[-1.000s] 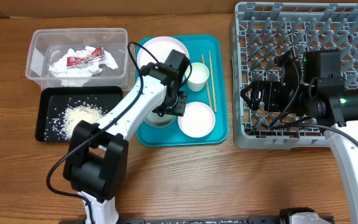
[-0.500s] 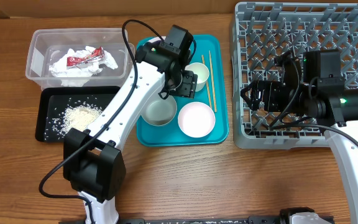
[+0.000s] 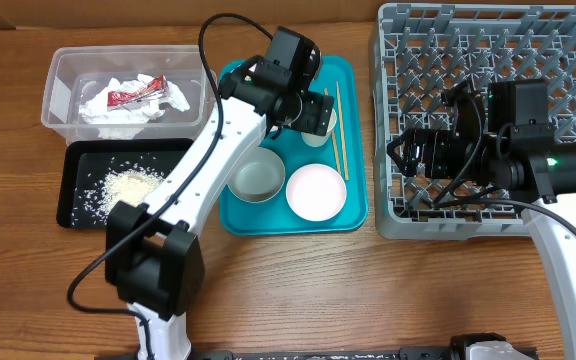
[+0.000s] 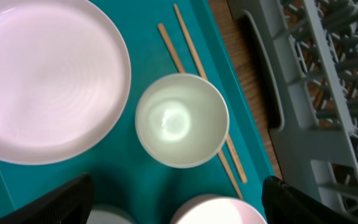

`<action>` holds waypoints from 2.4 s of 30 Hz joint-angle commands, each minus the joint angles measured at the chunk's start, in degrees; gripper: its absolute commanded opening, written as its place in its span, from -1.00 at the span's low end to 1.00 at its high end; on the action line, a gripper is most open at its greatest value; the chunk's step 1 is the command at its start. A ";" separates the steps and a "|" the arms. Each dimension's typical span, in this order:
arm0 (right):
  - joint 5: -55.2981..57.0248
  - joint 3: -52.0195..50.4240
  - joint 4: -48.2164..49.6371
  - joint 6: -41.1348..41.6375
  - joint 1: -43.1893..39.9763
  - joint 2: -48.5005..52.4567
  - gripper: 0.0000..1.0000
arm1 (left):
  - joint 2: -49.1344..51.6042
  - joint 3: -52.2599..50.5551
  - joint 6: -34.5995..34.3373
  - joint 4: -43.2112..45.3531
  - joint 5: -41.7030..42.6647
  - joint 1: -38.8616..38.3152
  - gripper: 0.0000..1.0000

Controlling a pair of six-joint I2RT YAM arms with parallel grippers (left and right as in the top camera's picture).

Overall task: Sort waste into correct bins and load items into the dishwasher
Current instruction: 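Return the empty bowl to the teal tray with the left gripper, then grasp the white paper cup with the left gripper and lift it, then hand the paper cup from the left gripper to the right gripper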

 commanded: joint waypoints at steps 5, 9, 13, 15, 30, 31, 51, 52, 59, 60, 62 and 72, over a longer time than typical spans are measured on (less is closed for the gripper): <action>0.13 1.25 0.24 0.17 0.26 0.07 1.00 | 10.86 8.85 0.09 -2.23 -1.31 0.98 0.72; 0.11 1.25 0.02 0.17 0.26 0.07 1.00 | 16.11 12.37 -1.53 -3.02 -1.22 0.98 0.61; 0.13 1.25 -0.11 0.17 0.26 0.07 1.00 | 17.64 12.63 -2.73 -3.06 -0.79 0.96 0.09; 0.13 1.25 -0.09 0.15 0.26 0.07 1.00 | 17.68 12.66 -3.74 -3.17 -0.83 0.94 -0.25; -5.01 1.25 2.32 0.20 0.26 0.09 1.00 | 16.04 22.27 -5.27 -17.53 0.26 3.21 -0.92; -7.80 1.25 3.52 0.17 0.26 0.09 1.00 | 15.50 24.57 -4.11 -20.52 2.51 3.96 -0.92; -44.98 1.25 25.68 0.22 2.71 7.43 1.00 | 8.50 30.56 26.47 -42.56 68.63 16.92 -0.92; -46.90 1.25 27.06 0.24 2.95 8.11 1.00 | 8.50 30.56 27.28 -43.01 70.18 16.92 -0.92; -49.44 1.25 35.54 4.50 5.86 9.29 1.00 | 8.50 30.56 29.77 -44.83 76.70 16.90 -0.92; -49.44 1.25 36.81 5.53 6.08 9.29 1.00 | 8.50 30.56 29.75 -45.05 76.70 16.90 -0.92; -49.46 1.25 40.79 8.33 6.34 9.29 1.00 | 8.50 30.56 29.77 -46.42 76.70 16.72 -0.92; -49.46 1.25 51.95 16.39 6.32 9.29 0.60 | 8.50 30.56 29.75 -48.43 80.00 16.70 -0.92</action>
